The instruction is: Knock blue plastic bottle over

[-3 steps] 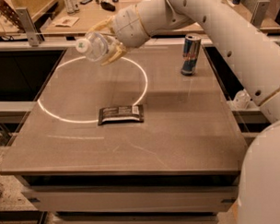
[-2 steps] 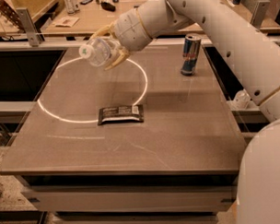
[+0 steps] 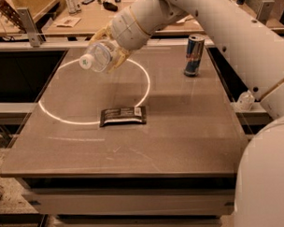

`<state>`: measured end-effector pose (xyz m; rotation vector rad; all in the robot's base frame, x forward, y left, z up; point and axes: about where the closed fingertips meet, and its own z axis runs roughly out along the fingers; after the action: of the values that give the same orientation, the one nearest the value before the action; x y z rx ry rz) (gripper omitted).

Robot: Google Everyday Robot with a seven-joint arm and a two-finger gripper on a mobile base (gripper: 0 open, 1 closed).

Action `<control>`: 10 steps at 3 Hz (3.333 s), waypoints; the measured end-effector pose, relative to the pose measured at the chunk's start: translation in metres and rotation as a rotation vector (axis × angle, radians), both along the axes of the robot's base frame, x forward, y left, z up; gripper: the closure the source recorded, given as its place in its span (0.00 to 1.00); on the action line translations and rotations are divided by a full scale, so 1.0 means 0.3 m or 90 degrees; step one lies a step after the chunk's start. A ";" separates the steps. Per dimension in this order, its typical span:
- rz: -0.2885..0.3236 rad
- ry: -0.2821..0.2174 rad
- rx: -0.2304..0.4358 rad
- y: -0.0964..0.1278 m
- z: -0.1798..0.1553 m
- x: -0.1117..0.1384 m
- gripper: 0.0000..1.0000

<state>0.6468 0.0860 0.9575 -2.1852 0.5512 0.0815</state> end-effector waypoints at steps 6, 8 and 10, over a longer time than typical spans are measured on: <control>0.060 -0.197 -0.192 -0.237 -0.268 0.050 1.00; 0.046 -0.175 -0.238 -0.295 -0.380 0.040 1.00; 0.044 -0.171 -0.252 -0.302 -0.393 0.033 0.59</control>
Offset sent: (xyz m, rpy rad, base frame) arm 0.0165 -0.0509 -0.0186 -0.1118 -0.2479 0.0516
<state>0.6569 -0.0048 0.8397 -2.5451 0.3595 -0.3059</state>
